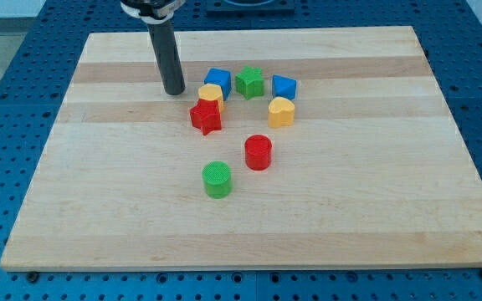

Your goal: Slightly move the blue cube into the left side of the green star

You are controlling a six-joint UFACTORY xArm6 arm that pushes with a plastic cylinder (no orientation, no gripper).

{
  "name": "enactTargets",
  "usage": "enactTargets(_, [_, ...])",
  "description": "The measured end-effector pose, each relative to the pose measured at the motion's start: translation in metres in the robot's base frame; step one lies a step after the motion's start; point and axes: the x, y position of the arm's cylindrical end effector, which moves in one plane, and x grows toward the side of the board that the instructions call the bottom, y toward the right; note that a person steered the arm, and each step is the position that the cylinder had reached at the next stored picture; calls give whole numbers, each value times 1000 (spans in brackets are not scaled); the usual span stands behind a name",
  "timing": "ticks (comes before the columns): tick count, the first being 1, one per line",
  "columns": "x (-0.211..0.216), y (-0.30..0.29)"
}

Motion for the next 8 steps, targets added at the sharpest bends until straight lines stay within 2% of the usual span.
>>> enactTargets(3, [-8,21])
enactTargets(4, [-29,21])
enactTargets(5, [-33,35])
enactTargets(8, [-27,59])
